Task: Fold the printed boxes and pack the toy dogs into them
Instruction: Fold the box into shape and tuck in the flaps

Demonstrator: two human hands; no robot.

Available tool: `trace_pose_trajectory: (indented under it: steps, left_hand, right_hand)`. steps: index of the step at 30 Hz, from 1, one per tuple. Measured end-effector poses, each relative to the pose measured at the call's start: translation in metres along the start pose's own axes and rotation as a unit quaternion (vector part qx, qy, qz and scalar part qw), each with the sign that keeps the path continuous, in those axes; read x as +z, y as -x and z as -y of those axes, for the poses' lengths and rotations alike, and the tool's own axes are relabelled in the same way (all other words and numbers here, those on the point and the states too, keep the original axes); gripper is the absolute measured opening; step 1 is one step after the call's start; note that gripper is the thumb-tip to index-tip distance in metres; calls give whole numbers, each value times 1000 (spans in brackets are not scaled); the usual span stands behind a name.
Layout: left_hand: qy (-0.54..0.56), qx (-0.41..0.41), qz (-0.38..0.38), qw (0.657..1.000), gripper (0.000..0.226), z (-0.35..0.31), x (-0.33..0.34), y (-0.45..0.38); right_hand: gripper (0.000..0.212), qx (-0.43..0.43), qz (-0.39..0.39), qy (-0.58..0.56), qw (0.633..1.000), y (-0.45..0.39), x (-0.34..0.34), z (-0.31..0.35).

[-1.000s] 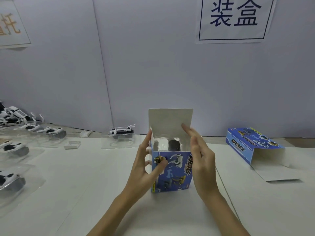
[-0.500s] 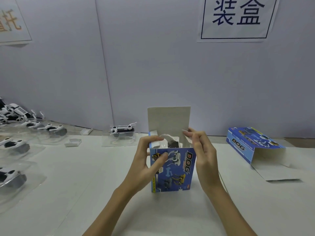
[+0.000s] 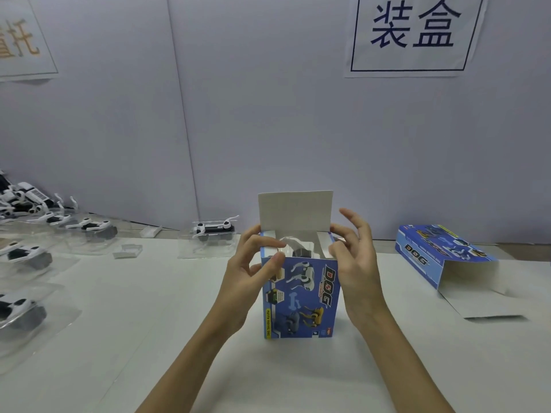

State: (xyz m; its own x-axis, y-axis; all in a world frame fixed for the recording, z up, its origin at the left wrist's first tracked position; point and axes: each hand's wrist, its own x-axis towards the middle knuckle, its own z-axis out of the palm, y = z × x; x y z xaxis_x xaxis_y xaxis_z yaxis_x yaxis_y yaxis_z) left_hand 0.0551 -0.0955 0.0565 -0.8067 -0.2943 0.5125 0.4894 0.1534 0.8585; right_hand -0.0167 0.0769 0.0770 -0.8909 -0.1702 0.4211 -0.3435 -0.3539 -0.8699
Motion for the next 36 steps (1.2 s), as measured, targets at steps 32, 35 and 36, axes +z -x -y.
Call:
trace_pose_trajectory:
  steps: [32,35,36]
  left_hand:
    - [-174,92,-108,974,54,29,-1,14]
    - [-300,128,-128,937,79,30,-1,16]
    - [-347,142,-116,920,96,28,-2,16]
  right_hand:
    - [31,-97,-58,95,989,28,10,-23]
    - [38,-28,-69,7,997,35,23,-30]
    - [40,-5,-52,-7,999,37,26,-33]
